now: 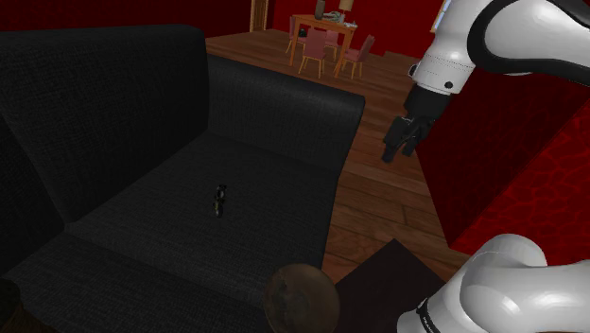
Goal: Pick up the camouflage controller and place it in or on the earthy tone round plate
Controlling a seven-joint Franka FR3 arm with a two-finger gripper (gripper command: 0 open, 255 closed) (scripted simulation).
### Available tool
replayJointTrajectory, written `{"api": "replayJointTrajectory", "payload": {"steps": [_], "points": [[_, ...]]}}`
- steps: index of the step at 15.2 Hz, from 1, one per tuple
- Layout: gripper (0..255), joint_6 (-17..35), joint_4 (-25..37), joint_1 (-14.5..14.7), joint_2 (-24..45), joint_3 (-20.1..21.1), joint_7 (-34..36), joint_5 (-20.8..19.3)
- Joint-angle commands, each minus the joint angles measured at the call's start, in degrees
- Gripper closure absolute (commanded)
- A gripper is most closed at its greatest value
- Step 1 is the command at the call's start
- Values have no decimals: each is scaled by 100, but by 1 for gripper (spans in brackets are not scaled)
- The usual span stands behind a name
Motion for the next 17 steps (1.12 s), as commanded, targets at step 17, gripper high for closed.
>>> {"api": "replayJointTrajectory", "payload": {"steps": [17], "points": [[0,2072,863,373,2848,1169,612,115]]}}
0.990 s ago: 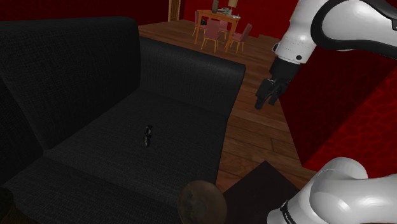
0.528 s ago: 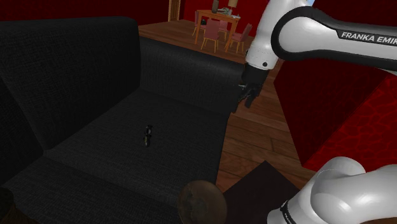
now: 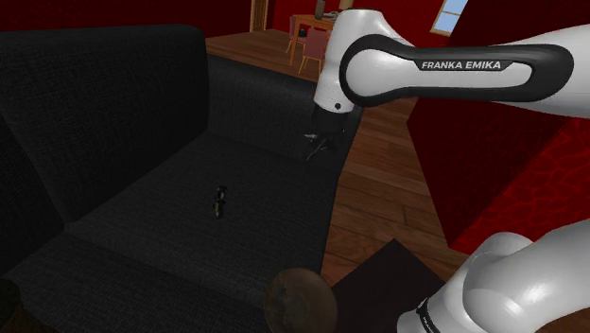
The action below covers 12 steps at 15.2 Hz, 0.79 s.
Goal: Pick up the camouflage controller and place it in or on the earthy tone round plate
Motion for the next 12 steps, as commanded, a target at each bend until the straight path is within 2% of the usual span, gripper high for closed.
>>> {"api": "replayJointTrajectory", "payload": {"steps": [1,6,12], "points": [[0,221,199,38,412,144,112,-64],[0,591,862,142,1463,445,413,-358],[0,806,1896,382,2792,679,816,-893]]}}
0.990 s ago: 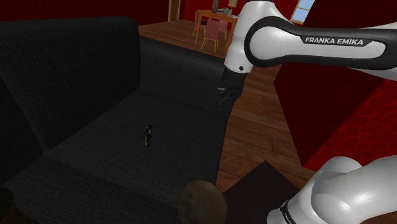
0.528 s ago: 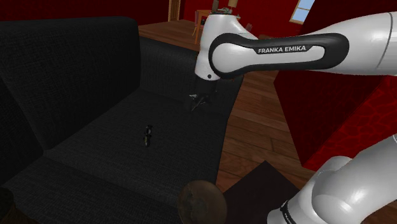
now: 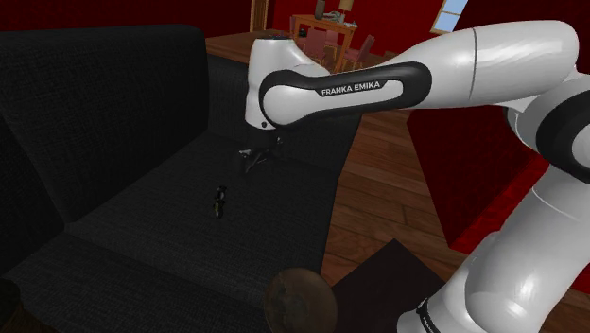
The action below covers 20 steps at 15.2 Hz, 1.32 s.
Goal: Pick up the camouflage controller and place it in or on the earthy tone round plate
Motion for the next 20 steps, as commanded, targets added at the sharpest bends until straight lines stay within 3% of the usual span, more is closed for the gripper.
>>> {"api": "replayJointTrajectory", "payload": {"steps": [1,8,15,20], "points": [[0,25,406,113,469,58,146,-201],[0,-123,1981,627,2020,69,461,-825],[0,335,1680,636,2187,26,510,-898],[0,372,1659,637,2203,22,514,-905]]}}
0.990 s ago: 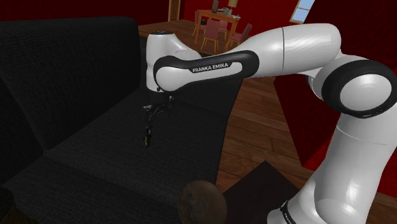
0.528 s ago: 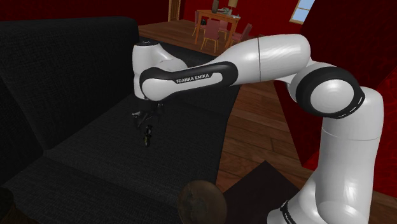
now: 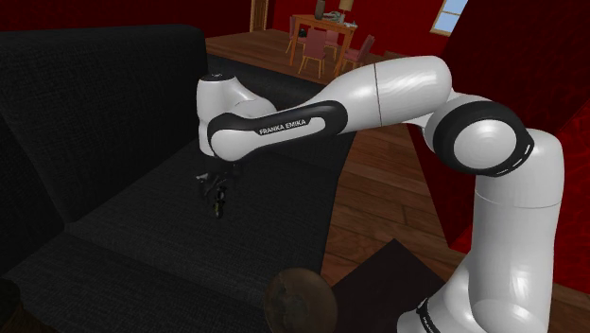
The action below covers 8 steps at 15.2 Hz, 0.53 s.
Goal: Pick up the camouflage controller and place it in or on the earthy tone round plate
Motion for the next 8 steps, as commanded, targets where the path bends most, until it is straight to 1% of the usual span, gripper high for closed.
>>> {"api": "replayJointTrajectory", "payload": {"steps": [1,3,4,8], "points": [[0,3,0,0,3,-1,0,-1],[0,3,0,0,3,-1,0,-1],[255,3,0,0,3,-1,0,-1],[255,2,3,0,4,-1,-2,-1]]}}
